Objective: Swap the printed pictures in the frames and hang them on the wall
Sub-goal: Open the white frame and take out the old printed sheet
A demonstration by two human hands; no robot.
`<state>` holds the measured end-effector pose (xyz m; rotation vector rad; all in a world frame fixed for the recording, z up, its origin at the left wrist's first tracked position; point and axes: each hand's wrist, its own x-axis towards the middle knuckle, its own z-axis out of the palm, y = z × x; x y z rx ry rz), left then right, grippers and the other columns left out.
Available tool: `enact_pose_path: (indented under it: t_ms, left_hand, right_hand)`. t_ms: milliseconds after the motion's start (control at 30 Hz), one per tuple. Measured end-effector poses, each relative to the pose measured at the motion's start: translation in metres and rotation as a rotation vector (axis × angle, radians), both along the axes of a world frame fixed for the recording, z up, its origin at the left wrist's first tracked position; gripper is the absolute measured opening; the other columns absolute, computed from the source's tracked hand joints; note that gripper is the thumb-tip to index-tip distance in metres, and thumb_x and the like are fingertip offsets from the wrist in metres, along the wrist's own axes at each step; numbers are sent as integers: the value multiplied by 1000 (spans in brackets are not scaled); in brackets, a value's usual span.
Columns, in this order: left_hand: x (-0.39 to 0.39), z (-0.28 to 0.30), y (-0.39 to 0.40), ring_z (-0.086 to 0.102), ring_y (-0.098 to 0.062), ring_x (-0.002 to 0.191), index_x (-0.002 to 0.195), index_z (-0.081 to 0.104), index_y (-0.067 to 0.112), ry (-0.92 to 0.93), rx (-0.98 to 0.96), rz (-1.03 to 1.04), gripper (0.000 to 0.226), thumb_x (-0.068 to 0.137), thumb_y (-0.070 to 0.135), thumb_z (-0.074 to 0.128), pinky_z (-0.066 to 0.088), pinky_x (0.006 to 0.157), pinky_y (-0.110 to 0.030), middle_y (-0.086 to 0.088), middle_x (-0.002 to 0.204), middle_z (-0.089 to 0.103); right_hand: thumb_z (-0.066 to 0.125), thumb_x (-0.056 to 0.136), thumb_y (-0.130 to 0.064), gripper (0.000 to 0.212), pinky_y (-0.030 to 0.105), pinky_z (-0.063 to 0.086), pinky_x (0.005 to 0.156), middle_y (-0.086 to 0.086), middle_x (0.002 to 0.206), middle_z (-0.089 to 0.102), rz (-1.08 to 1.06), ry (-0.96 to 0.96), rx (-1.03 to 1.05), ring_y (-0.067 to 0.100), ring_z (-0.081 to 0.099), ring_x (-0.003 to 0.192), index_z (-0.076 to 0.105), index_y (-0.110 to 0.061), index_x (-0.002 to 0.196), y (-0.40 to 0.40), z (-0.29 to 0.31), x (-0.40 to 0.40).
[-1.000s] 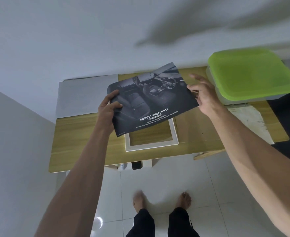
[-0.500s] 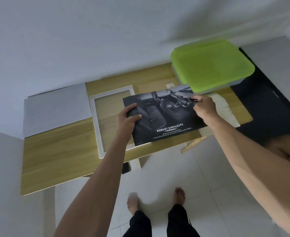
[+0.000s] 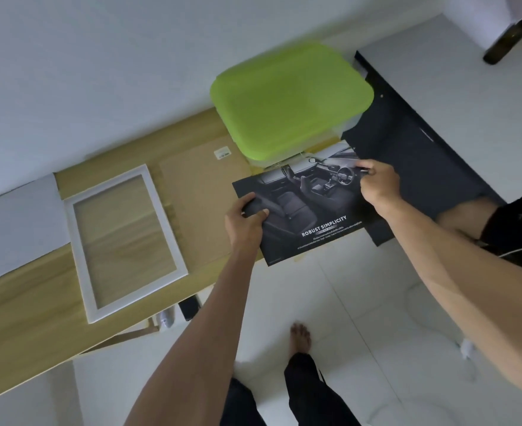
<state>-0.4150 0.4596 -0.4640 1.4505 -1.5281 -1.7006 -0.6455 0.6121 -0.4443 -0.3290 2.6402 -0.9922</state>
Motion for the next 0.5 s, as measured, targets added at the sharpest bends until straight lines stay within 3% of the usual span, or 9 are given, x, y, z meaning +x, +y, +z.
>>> enact_pose_path:
  t_ms: [133,200,300,400,500]
  left_hand:
    - [-34,-6,11,65,-15,93,119,70,21,-58,-63,34,46,77,6,80,55,71,-20,5,110,65]
    - [-47,-8,13,65,-19,97,118,70,21,-94,-110,55,44,78,5,79,57,78,-24,3,109,65]
    - [-60,-12,16,63,-17,99,122,69,17,-175,-167,62,45,80,4,76,53,79,-17,1,112,66]
    - [-70,-16,19,62,-20,106,126,66,17,-268,-243,39,50,78,7,77,54,94,-32,-3,120,65]
    - [-76,-13,22,56,-21,114,132,61,13,-346,-308,2,53,81,6,76,44,94,-21,-6,130,57]
  right_hand:
    - [38,83,9,61,29,50,94,9,117,72,-17,-21,1,28,63,112,73,-26,119,7,-10,-32]
    - [39,85,9,60,25,47,92,9,121,70,-7,-35,-9,28,62,114,72,-24,122,8,-14,-45]
    - [41,86,7,57,20,45,87,8,122,70,-2,-47,-23,26,63,114,72,-25,122,6,-22,-56]
    - [41,87,5,57,20,44,81,8,119,71,-6,-74,-30,25,63,111,71,-27,123,5,-30,-64]
    - [41,87,6,57,19,44,81,9,117,71,0,-78,-47,25,63,110,71,-28,123,4,-34,-71]
